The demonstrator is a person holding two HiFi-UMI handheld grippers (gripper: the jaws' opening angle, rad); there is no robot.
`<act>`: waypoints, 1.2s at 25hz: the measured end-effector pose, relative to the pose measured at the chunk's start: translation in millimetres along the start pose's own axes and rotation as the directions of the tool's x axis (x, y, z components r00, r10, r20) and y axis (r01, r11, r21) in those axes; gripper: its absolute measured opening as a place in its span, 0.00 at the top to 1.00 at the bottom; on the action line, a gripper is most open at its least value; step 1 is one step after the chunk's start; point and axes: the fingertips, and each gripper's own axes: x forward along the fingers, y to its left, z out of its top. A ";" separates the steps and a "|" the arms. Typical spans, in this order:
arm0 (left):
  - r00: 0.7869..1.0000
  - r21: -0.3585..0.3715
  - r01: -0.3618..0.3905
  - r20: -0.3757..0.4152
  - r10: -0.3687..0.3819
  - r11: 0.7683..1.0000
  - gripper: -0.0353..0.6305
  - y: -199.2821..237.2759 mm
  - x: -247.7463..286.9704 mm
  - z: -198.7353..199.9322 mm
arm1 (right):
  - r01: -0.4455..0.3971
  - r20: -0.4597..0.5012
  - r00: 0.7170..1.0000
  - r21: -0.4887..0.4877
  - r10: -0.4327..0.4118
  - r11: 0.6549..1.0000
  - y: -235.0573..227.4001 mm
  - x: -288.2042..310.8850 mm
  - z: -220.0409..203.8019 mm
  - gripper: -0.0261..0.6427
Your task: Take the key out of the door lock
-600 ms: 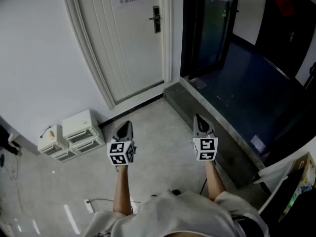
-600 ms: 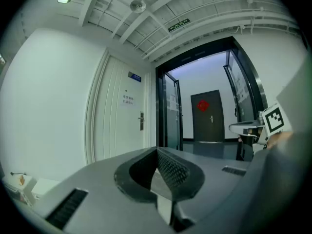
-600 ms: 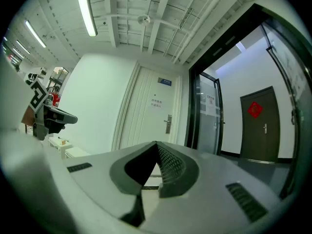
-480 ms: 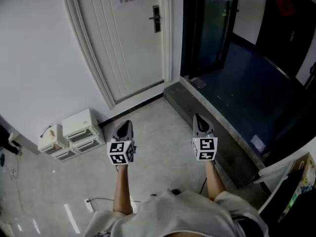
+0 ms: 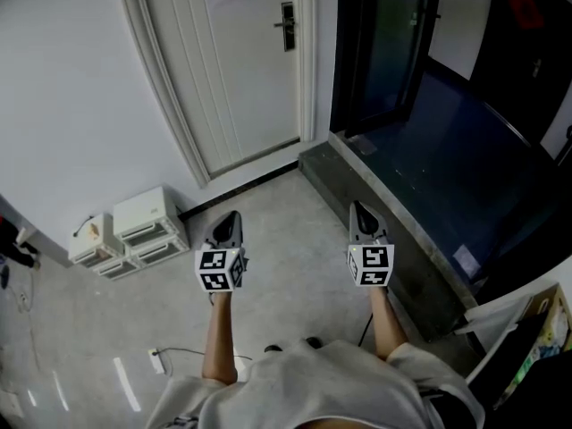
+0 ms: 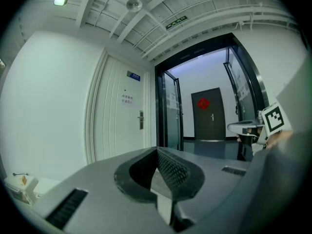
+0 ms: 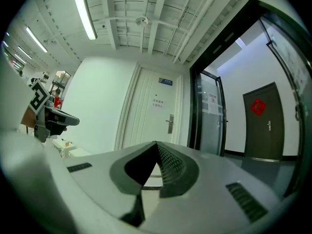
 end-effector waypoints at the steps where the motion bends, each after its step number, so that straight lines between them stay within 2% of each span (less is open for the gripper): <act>1: 1.000 0.000 -0.002 -0.003 0.002 1.000 0.92 -1.1 0.9 -0.6 | -0.004 -0.003 1.000 -0.001 0.004 1.000 -0.3 0.4 -1.4 0.93; 9: 1.000 0.019 -0.002 -0.010 0.002 1.000 0.92 -27.8 23.3 2.2 | -0.031 -0.015 0.999 0.007 0.031 0.999 -23.9 2.9 -15.7 0.93; 17: 0.999 0.008 -0.008 -0.039 0.008 1.000 0.92 -44.1 44.6 -16.0 | -0.056 -0.032 0.998 0.005 0.056 0.998 -40.0 14.0 -34.1 0.93; 24: 0.998 -0.002 -0.007 -0.059 0.007 1.000 0.92 -38.3 73.6 -28.2 | -0.065 -0.040 0.997 0.018 0.066 0.998 -46.5 43.4 -46.5 0.93; 30: 0.998 -0.011 0.010 -0.059 -0.011 1.000 0.92 -20.7 120.8 -31.5 | -0.057 -0.048 0.997 0.005 0.058 0.998 -51.8 88.6 -54.1 0.93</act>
